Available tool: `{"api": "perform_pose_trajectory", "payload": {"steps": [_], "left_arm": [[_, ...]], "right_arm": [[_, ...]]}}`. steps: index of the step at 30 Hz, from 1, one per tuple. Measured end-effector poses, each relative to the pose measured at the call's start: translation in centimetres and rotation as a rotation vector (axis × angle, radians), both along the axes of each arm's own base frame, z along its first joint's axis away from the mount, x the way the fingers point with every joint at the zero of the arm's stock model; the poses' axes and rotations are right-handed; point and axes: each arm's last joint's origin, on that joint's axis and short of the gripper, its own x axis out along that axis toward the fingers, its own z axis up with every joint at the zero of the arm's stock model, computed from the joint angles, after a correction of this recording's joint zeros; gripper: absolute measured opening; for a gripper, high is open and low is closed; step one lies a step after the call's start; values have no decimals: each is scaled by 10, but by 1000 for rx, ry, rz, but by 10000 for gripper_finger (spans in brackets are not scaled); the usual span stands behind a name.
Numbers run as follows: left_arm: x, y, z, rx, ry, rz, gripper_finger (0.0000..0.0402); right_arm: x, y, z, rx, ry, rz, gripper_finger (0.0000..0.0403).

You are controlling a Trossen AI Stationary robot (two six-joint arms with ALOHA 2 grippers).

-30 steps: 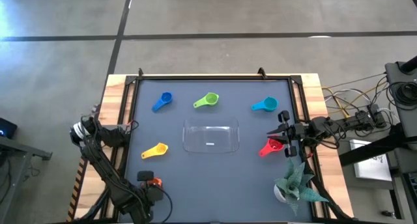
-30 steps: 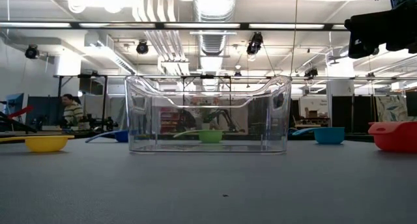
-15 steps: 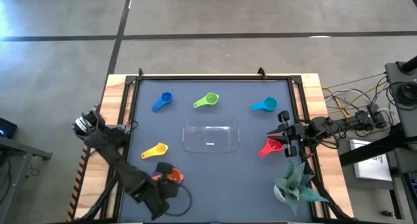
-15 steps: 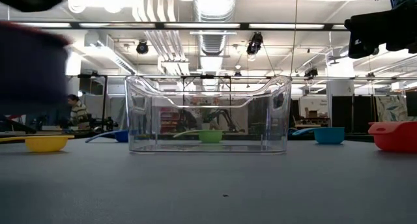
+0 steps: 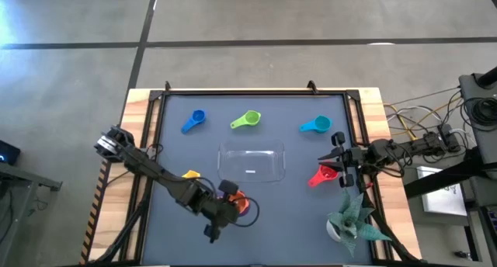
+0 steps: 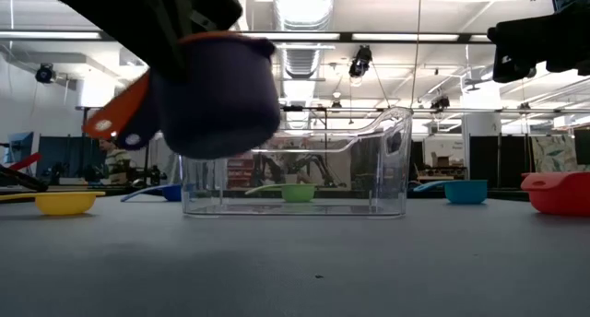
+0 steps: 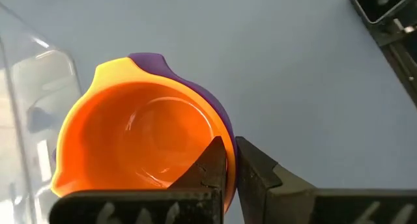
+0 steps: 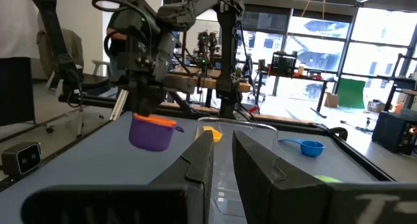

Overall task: Nest measuring cups in basket
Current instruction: Move the stacked measuring cups to the bottom center of the table, then stack the red measuring cup on top of the orange measuring cup

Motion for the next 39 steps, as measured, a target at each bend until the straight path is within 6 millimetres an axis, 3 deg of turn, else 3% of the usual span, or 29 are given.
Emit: {"api": "perform_pose_trajectory", "payload": {"steps": [12, 22, 25, 31, 36, 39], "left_arm": [[20, 3, -39, -17, 67, -65, 3], [22, 6, -33, -38, 48, -47, 100], [21, 6, -21, -42, 33, -50, 126], [11, 11, 30, -84, -56, -52, 133], [-16, 25, 67, -109, -158, -39, 86], [-38, 35, 77, -104, -217, -12, 30]], "right_arm": [[0, 0, 0, 0, 0, 0, 47], [0, 0, 0, 0, 0, 0, 47], [0, 0, 0, 0, 0, 0, 47], [0, 0, 0, 0, 0, 0, 47], [0, 0, 0, 0, 0, 0, 47], [0, 0, 0, 0, 0, 0, 47]]}}
